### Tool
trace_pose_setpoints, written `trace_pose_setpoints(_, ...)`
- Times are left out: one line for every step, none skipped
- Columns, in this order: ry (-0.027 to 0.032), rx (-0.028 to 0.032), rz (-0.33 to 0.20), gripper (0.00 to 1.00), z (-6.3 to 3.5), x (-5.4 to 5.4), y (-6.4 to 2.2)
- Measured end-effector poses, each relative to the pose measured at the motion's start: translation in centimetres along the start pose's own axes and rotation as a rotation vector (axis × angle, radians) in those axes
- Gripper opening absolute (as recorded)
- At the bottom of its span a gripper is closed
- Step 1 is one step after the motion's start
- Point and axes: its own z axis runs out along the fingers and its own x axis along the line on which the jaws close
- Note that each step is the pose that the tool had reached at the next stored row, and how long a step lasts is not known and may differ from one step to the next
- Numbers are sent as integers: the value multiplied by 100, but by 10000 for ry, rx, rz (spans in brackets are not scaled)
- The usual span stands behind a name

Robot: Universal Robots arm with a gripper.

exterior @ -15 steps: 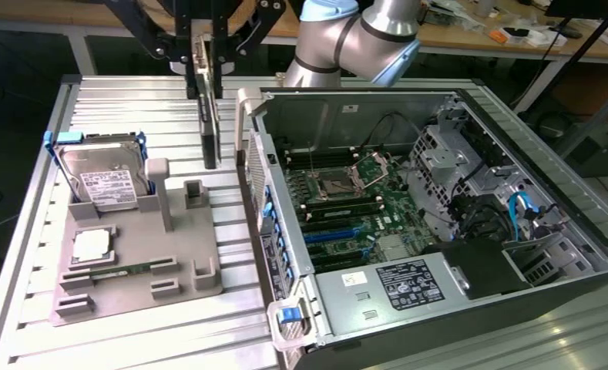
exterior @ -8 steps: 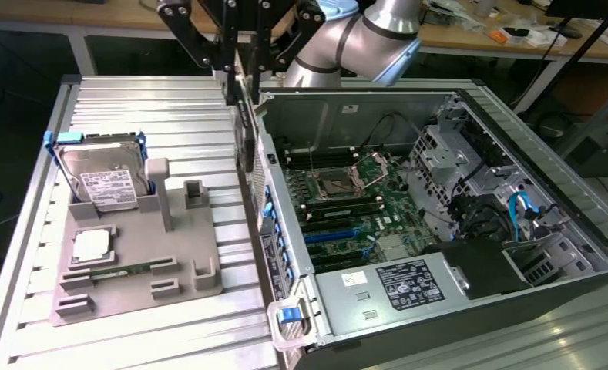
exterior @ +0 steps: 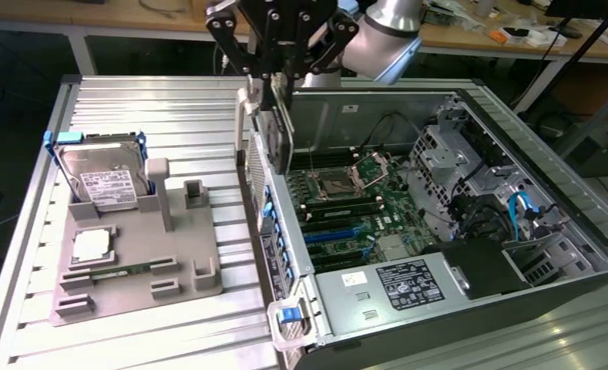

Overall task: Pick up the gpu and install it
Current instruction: 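Pick up the gpu and move the gpu toward the slot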

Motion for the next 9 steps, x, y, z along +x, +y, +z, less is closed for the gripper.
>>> trace_pose_setpoints(0,-1,-1,27,1,-45,-1)
trace_pose_setpoints(0,0,1,27,2,-91,-2)
trace_pose_setpoints(1,0,1,27,3,-143,-3)
trace_pose_setpoints(3,-1,1,27,4,-181,-4)
trace_pose_setpoints(6,0,-1,27,4,-240,-5)
trace_pose_setpoints(9,-2,1,27,5,-285,-6)
trace_pose_setpoints(11,-9,2,27,6,-329,-7)
trace_pose_setpoints(14,-17,1,27,7,-376,-8)
trace_pose_setpoints(16,-26,0,27,8,-424,-9)
